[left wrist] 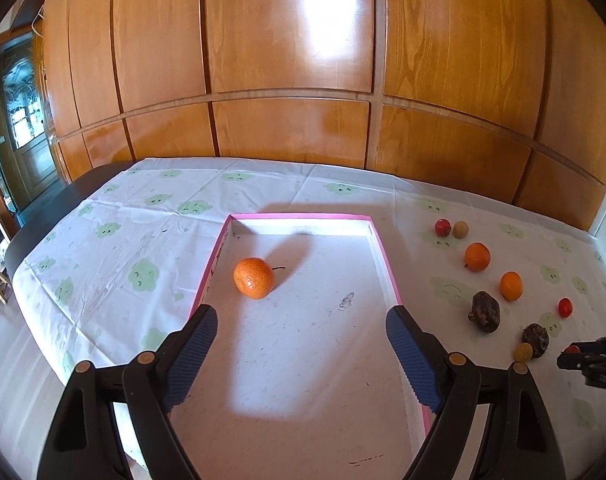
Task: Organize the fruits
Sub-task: 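Carry the red tomato into the pink tray and open the right tool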
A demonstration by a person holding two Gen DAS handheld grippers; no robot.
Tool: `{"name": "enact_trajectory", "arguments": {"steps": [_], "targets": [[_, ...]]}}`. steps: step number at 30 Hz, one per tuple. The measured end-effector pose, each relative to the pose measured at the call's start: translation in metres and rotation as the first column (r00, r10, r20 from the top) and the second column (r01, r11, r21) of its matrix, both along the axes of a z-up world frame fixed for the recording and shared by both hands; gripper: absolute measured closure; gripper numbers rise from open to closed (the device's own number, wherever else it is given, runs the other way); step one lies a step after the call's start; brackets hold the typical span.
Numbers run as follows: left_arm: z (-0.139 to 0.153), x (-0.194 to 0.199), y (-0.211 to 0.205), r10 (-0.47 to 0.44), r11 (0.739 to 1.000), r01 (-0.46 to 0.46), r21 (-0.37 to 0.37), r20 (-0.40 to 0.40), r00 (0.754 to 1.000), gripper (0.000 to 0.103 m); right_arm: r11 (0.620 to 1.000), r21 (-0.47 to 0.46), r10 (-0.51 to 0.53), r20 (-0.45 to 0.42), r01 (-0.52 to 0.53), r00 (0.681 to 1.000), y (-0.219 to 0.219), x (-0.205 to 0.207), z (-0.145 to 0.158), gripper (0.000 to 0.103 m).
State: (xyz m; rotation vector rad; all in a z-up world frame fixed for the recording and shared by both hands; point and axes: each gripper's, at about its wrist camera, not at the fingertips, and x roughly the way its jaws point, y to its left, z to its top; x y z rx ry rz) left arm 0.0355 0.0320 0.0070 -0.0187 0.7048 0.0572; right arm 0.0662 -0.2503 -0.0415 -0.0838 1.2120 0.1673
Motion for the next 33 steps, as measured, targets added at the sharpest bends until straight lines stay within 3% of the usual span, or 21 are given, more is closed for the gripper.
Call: {"name": "enact_trajectory", "arguments": {"steps": [8,20,33], "targets": [[-0.002,-0.003,0.007,0.007,1.0,-0.007,-0.008,0.0,1.0,0.016,0.994,0.081,0.067,0.061,-0.071,0.996,0.028,-0.009,0.017,0.076],[0.0,-0.009,0.023,0.038,0.999,-0.038,-0.027,0.012,0.999,0.016,0.949,0.177,0.244,0.102,-0.259,0.964,0.123,0.013,0.028,0.076],[-0.009,-0.012,0.061,0.131,0.99,-0.131,-0.056,-0.006,0.991,0.016,0.914,0.159,0.355,0.135,-0.373,0.925,0.203,0.041,0.018,0.076]]}}
